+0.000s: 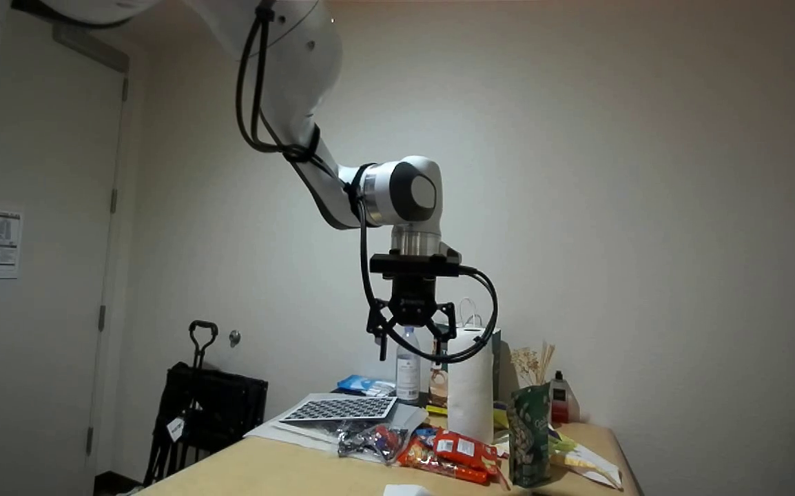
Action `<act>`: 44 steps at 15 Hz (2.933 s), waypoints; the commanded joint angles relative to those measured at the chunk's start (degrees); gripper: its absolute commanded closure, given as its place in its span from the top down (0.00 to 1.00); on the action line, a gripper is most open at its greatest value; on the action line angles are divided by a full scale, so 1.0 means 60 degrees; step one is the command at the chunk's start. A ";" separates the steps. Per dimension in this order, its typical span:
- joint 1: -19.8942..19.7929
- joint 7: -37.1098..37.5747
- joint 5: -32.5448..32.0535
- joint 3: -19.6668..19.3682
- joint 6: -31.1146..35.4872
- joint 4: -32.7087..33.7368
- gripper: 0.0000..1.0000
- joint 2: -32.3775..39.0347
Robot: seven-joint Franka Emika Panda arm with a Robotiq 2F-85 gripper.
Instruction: Use the tissue to wipe the table
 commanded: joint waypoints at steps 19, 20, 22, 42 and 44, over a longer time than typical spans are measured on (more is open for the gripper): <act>-0.0570 0.0003 0.0873 0.0725 0.0168 -0.0562 1.00 0.1918; -0.0590 0.0003 0.0873 0.0725 0.0168 -0.0561 1.00 0.1939; -0.0597 0.0002 0.0874 0.0726 0.0168 -0.0548 1.00 0.1934; -0.0274 0.2605 0.0070 0.0953 -0.0045 0.2191 1.00 0.4963; -0.0383 0.2536 0.0184 0.0980 0.0203 0.2276 1.00 0.5325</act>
